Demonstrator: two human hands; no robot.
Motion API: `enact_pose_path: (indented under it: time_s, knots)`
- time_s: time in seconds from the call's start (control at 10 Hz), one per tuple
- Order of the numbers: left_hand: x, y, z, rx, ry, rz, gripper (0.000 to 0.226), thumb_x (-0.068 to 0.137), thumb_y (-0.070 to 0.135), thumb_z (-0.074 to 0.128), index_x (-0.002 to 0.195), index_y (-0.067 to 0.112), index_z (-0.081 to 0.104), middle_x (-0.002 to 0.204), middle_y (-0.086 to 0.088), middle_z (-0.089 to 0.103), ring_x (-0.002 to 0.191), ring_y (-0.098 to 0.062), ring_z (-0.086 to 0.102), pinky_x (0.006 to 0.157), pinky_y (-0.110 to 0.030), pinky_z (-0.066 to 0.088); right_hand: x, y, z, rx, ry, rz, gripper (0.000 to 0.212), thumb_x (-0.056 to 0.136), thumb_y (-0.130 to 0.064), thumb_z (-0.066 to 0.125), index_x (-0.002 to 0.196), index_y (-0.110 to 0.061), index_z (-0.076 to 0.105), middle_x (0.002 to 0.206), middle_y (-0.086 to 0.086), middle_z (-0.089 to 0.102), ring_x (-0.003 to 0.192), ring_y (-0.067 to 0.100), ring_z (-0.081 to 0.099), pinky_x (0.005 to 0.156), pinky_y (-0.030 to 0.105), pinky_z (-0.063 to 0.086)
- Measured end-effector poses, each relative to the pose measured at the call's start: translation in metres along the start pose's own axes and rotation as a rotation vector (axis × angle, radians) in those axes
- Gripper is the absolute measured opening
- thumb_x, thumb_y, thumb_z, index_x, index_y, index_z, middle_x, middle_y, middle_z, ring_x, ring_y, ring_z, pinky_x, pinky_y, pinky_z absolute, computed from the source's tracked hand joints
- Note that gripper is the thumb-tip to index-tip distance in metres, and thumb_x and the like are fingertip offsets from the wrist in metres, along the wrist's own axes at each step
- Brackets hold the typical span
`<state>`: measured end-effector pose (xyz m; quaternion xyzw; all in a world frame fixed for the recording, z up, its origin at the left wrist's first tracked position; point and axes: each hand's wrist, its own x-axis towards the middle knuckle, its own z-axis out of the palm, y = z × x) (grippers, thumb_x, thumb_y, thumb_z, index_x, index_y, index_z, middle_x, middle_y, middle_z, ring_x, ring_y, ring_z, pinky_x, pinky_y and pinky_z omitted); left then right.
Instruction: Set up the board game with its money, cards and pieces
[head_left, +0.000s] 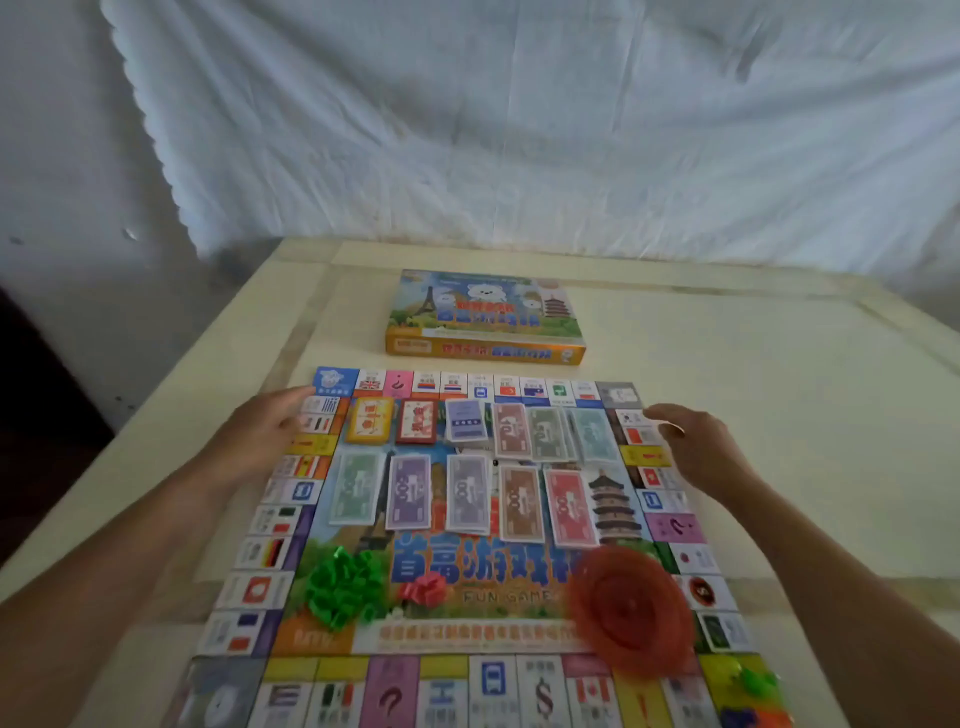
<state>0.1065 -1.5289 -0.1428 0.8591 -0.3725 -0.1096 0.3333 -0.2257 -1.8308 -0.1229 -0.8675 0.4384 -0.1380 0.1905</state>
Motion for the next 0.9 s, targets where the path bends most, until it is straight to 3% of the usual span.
enact_pose_path:
  time_s: [0.1,0.2,0.3,0.4,0.6,0.8,0.9]
  knots:
    - [-0.043,-0.010,-0.007,-0.028,-0.082,0.042,0.041,0.095,0.007,0.052,0.115,0.041,0.063,0.115,-0.002,0.064,0.100,-0.022,0.064,0.087,-0.038,0.050,-0.043,0.005,-0.003,0.011,-0.049,-0.059,0.032,0.094,0.000,0.049,0.122,-0.005,0.062,0.128,0.009,0.060,0.116,0.028,0.057,0.096,0.033,0.041]
    - [-0.062,-0.013,0.000,0.090,-0.059,0.047,0.033,0.100,0.017,0.045,0.131,0.017,0.056,0.129,-0.011,0.055,0.118,-0.027,0.052,0.099,-0.038,0.042,-0.066,0.007,-0.001,0.042,-0.072,-0.063,0.029,0.095,-0.003,0.046,0.118,-0.008,0.063,0.118,0.014,0.065,0.097,0.026,0.061,0.085,0.034,0.045]
    - [-0.076,-0.008,0.003,0.251,-0.048,0.092,0.039,0.103,0.020,0.037,0.140,0.014,0.047,0.144,-0.007,0.047,0.131,-0.025,0.040,0.101,-0.030,0.030,-0.080,0.011,0.003,0.035,-0.077,-0.044,0.031,0.094,0.000,0.046,0.119,-0.005,0.062,0.123,0.015,0.061,0.106,0.027,0.059,0.089,0.032,0.042]
    - [-0.076,-0.011,0.003,0.335,-0.058,0.094,0.042,0.103,0.019,0.034,0.145,0.014,0.038,0.153,-0.004,0.035,0.140,-0.026,0.029,0.109,-0.030,0.022,-0.079,0.017,0.007,-0.031,-0.122,-0.099,0.036,0.090,-0.001,0.054,0.125,-0.007,0.059,0.137,0.012,0.053,0.125,0.028,0.049,0.107,0.038,0.036]
    - [-0.074,-0.015,0.007,0.382,-0.062,0.084,0.043,0.104,0.022,0.031,0.147,0.019,0.035,0.154,-0.001,0.032,0.143,-0.028,0.024,0.115,-0.036,0.018,-0.074,0.018,0.010,-0.153,-0.160,-0.102,0.041,0.094,-0.009,0.052,0.134,-0.014,0.051,0.144,0.003,0.045,0.132,0.024,0.038,0.110,0.038,0.031]
    - [-0.079,-0.008,0.005,0.358,-0.048,0.109,0.038,0.103,0.018,0.033,0.138,0.016,0.046,0.144,-0.002,0.046,0.135,-0.026,0.038,0.107,-0.036,0.031,-0.073,0.024,0.012,-0.180,-0.156,-0.138,0.038,0.097,-0.012,0.044,0.135,-0.012,0.049,0.144,0.004,0.045,0.130,0.023,0.041,0.109,0.035,0.033]
    - [-0.081,0.006,0.001,0.206,0.029,0.107,0.024,0.101,0.015,0.034,0.111,0.019,0.056,0.116,0.001,0.061,0.104,-0.020,0.060,0.083,-0.029,0.048,-0.077,0.015,0.004,0.002,-0.021,-0.067,0.032,0.097,-0.004,0.043,0.126,-0.004,0.056,0.134,0.012,0.055,0.117,0.026,0.053,0.097,0.033,0.041]
